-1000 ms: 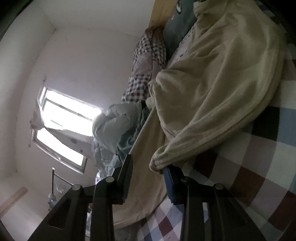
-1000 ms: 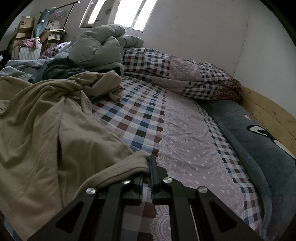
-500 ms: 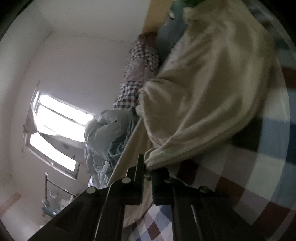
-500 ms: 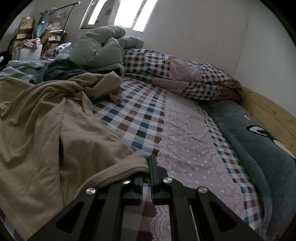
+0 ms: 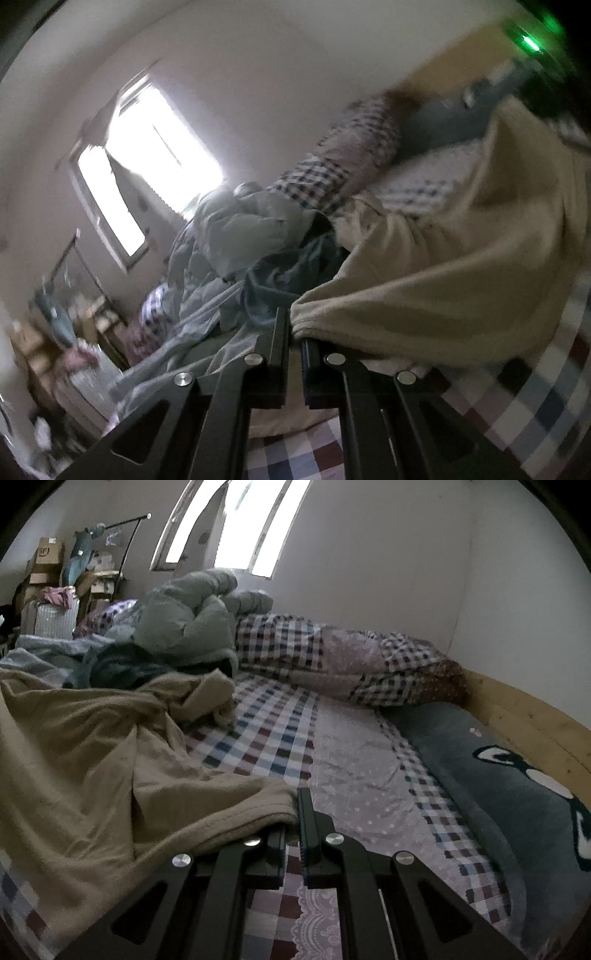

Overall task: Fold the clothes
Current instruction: 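Lift the beige garment high with both grippers and stretch it out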

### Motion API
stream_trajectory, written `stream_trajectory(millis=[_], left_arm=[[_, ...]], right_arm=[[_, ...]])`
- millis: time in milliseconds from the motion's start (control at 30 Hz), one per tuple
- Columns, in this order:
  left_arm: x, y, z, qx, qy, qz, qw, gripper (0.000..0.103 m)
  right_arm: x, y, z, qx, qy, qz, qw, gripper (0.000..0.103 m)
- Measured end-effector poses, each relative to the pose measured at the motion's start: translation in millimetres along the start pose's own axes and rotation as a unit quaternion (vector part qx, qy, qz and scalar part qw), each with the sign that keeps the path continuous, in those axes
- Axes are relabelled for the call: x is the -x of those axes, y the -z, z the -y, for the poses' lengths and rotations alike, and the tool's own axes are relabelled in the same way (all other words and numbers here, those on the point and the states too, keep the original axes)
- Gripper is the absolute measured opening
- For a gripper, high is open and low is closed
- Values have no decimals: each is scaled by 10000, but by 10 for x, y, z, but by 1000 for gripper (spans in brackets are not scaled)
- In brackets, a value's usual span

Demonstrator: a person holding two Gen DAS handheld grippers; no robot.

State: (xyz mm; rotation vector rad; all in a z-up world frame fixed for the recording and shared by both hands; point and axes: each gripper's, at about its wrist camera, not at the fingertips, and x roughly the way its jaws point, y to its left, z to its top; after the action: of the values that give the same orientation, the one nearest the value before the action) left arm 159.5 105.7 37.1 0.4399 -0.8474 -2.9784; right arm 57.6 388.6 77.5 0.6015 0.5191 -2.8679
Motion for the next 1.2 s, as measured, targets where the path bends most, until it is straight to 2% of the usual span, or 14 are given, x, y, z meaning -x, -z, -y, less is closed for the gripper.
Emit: stream_trajectory(millis=[100, 267, 500, 600, 667, 800, 967, 1200], left_arm=[[83, -75, -265, 608, 63, -55, 9981, 4], [335, -221, -668, 1395, 122, 18, 9901, 4], [824, -568, -1313, 2243, 223, 478, 9731, 4], [1075, -721, -1583, 2450, 173, 697, 9669, 4], [1230, -823, -1786, 2636, 140, 844, 9608, 4], [1555, -1034, -2232, 3167, 120, 1118, 9418, 4], [1964, -1318, -2766, 3590, 16, 1461, 9218, 4], [2488, -1666, -3393, 3978, 123, 1681, 9019, 4]], right_arm=[[186, -91, -66, 117, 30, 161, 9998, 4], [561, -192, -202, 264, 46, 396, 9989, 4], [1265, -350, -301, 37, -190, 747, 9970, 4], [1577, -502, -296, -45, -253, 934, 9953, 4], [1807, -665, -266, -91, -202, 1102, 9937, 4], [2266, -1044, -107, -303, -110, 1465, 9887, 4], [2798, -1503, 82, -488, -34, 1817, 9821, 4], [3435, -2044, 218, -443, 79, 2195, 9746, 4]])
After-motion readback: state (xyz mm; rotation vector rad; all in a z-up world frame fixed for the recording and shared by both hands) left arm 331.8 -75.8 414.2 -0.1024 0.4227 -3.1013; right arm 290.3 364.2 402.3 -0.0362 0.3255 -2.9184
